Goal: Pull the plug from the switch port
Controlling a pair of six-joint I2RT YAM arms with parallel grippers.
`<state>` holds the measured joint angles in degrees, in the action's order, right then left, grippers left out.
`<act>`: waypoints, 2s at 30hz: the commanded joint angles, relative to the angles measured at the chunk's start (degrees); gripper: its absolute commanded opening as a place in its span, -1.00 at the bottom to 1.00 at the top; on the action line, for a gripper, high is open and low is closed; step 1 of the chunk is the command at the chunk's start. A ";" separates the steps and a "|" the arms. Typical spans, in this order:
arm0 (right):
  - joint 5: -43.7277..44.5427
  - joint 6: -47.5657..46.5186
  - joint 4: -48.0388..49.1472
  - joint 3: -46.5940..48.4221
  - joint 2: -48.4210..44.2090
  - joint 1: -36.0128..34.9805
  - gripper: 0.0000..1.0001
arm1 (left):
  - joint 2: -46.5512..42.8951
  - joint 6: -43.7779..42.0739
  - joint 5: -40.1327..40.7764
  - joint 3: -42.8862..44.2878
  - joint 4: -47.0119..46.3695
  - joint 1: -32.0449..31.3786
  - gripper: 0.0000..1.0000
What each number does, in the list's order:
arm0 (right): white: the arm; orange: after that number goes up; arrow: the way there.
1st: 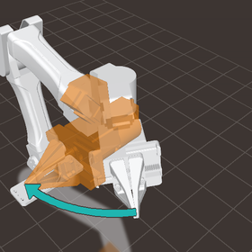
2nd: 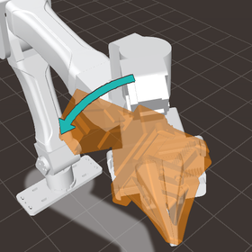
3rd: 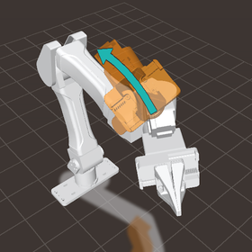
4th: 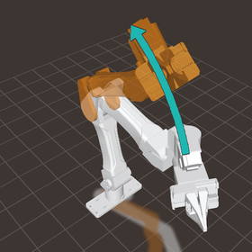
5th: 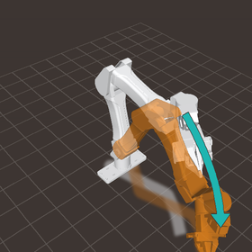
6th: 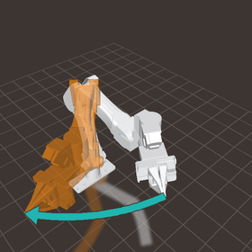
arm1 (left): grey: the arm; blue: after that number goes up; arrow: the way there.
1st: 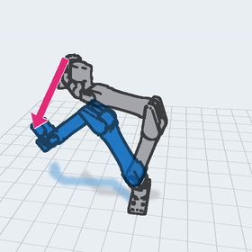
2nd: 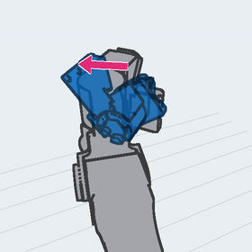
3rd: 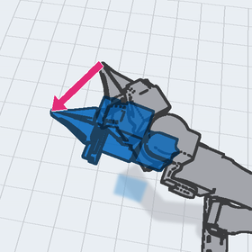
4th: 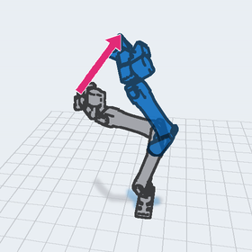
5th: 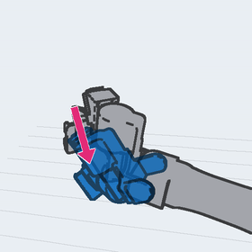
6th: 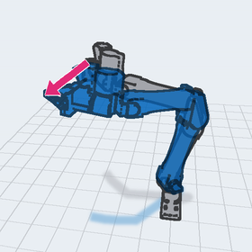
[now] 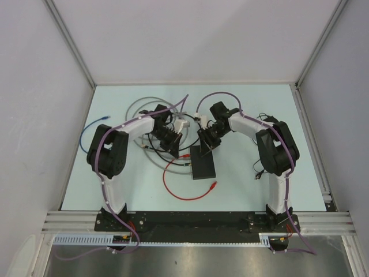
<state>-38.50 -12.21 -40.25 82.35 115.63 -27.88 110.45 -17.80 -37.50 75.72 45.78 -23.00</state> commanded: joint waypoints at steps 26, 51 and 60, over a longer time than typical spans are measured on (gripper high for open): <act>9.23 -1.42 1.93 -3.77 0.47 -2.97 -0.24 | 15.14 6.03 -11.19 8.83 -6.05 -0.64 -0.14; 9.50 -1.50 2.10 -3.68 1.35 -3.23 -0.24 | 18.39 2.69 -10.23 10.23 -3.51 -0.99 -0.71; 9.85 -1.86 2.37 -3.68 1.52 -3.85 -0.24 | 18.05 2.77 -12.42 10.24 -2.10 -0.99 -1.00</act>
<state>-34.92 -12.08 -37.19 81.06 114.30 -31.00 126.34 -12.75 -51.81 86.41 42.37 -23.07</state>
